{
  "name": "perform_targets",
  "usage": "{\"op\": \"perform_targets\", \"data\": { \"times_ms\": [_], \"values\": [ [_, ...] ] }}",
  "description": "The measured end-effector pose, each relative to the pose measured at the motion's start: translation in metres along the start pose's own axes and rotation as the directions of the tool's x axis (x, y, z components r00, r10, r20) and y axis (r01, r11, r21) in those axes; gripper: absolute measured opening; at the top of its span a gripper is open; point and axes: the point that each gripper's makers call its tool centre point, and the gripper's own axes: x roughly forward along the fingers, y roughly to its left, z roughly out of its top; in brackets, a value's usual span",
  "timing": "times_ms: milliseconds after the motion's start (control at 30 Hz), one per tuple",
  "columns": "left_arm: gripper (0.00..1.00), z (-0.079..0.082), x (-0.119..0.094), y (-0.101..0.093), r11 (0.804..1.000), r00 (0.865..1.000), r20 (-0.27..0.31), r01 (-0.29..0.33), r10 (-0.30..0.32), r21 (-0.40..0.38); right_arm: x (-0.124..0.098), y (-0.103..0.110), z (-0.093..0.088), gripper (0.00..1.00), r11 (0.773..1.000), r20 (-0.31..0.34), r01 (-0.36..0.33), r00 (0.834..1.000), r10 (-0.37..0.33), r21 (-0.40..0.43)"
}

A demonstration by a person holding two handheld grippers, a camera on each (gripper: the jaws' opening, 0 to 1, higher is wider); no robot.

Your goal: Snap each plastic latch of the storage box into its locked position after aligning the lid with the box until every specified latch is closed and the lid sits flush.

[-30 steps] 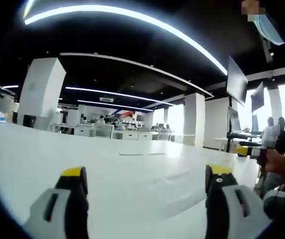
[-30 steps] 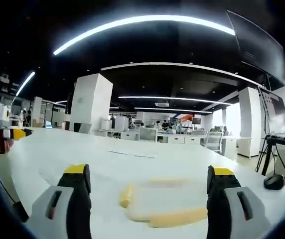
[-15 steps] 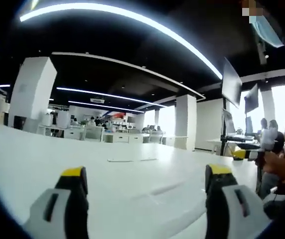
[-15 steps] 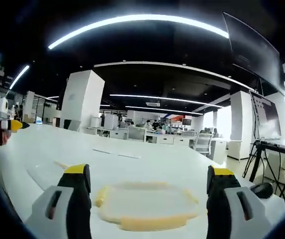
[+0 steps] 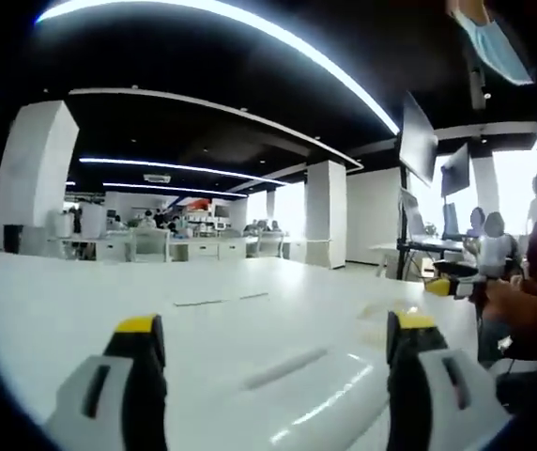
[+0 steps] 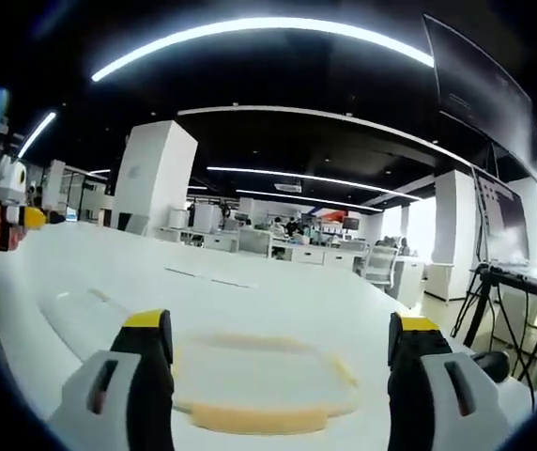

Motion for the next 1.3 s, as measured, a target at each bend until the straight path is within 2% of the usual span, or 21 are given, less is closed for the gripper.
{"op": "perform_targets", "data": {
  "times_ms": [133,233,533,800,900,967,1067,1233,1300],
  "values": [
    [1.00,0.003,0.017,-0.013,0.998,0.998,-0.022,0.054,-0.054,0.009,0.001,-0.009,0.000,0.97,1.000,-0.004,-0.001,1.000,0.001,0.002],
    [0.99,0.001,0.031,-0.026,0.994,0.994,-0.057,0.100,-0.098,0.034,0.001,-0.016,0.000,0.92,0.999,-0.012,-0.028,1.000,0.027,-0.032],
    [0.99,0.004,0.055,-0.053,0.983,0.985,-0.089,0.157,-0.150,0.090,0.004,-0.038,-0.007,0.92,0.995,-0.039,-0.038,0.999,0.035,-0.092],
    [0.99,-0.009,0.075,-0.081,0.965,0.962,-0.165,0.238,-0.218,0.108,0.013,-0.051,-0.009,0.90,0.984,-0.073,-0.087,0.994,0.077,-0.153],
    [0.92,-0.013,0.082,-0.089,0.960,0.956,-0.182,0.252,-0.228,0.121,0.017,-0.055,-0.013,0.89,0.970,-0.122,-0.118,0.988,0.093,-0.213],
    [0.91,-0.017,0.087,-0.096,0.957,0.951,-0.192,0.267,-0.243,0.113,0.020,-0.059,-0.016,0.88,0.946,-0.142,-0.152,0.983,0.115,-0.286],
    [0.92,-0.023,0.092,-0.106,0.951,0.938,-0.220,0.293,-0.267,0.100,0.024,-0.067,-0.026,0.86,0.918,-0.195,-0.181,0.974,0.117,-0.352],
    [0.92,-0.031,0.097,-0.122,0.938,0.922,-0.258,0.327,-0.289,0.118,0.028,-0.070,-0.025,0.83,0.870,-0.213,-0.232,0.965,0.151,-0.435],
    [0.91,-0.035,0.100,-0.131,0.927,0.910,-0.283,0.350,-0.303,0.133,0.031,-0.074,-0.022,0.78,0.864,-0.221,-0.260,0.959,0.179,-0.432]
  ]
}}
